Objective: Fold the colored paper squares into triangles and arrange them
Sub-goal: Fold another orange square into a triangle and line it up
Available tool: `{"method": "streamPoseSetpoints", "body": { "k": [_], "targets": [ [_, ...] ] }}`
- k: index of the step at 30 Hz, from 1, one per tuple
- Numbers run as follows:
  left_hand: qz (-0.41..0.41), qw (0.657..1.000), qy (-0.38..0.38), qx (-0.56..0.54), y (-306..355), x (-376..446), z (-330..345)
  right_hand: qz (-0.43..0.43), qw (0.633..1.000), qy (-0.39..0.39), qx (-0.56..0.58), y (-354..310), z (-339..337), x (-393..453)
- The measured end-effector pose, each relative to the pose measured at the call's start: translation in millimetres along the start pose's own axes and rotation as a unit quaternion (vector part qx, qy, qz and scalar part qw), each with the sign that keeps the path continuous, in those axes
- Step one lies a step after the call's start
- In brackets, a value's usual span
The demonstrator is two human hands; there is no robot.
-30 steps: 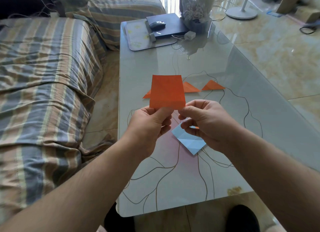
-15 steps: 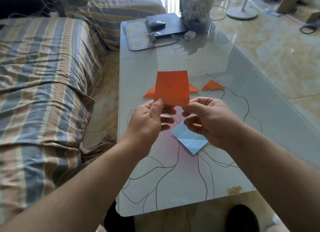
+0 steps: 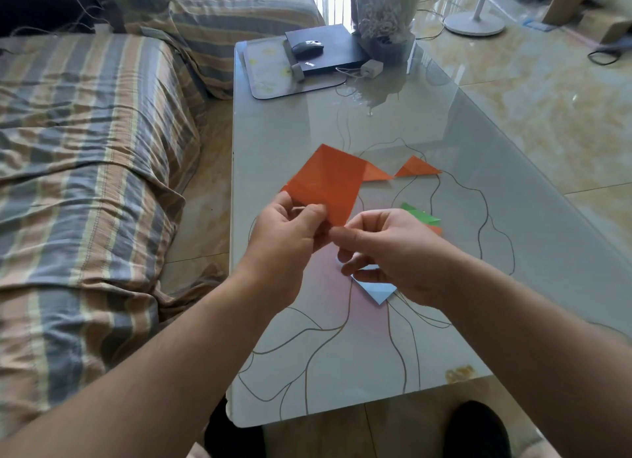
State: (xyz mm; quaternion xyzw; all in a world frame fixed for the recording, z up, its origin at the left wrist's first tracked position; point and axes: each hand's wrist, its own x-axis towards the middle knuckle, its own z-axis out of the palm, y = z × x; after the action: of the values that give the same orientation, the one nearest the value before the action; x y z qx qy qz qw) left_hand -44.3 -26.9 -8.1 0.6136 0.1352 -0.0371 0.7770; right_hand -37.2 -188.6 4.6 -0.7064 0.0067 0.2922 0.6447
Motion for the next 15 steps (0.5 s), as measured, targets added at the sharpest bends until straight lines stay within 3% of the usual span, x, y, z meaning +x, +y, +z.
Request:
{"method": "streamPoseSetpoints", "body": {
  "k": [4, 8, 11, 13, 15],
  "targets": [
    [0.018, 1.0, 0.013, 0.022, 0.6, 3.8, -5.7, 0.015, 0.999, -0.005, -0.05, -6.9, -8.0, -2.4],
    [0.037, 0.995, 0.034, 0.086, 0.0, 3.9, -8.9, -0.003, 0.99, 0.138, 0.009, -9.2, -22.4, 6.3],
    [0.064, 0.988, 0.032, 0.134, -1.5, 2.0, -9.5, -0.032, 0.962, 0.251, 0.104, -13.2, -36.4, 12.8],
    [0.079, 0.983, 0.03, 0.16, -2.5, 0.6, -10.0, -0.057, 0.952, 0.273, 0.126, -13.9, -45.5, 14.1],
    [0.086, 0.977, 0.013, 0.194, -3.1, -1.1, -10.8, -0.104, 0.96, 0.248, 0.079, -12.5, -49.4, 13.9]
  ]
}}
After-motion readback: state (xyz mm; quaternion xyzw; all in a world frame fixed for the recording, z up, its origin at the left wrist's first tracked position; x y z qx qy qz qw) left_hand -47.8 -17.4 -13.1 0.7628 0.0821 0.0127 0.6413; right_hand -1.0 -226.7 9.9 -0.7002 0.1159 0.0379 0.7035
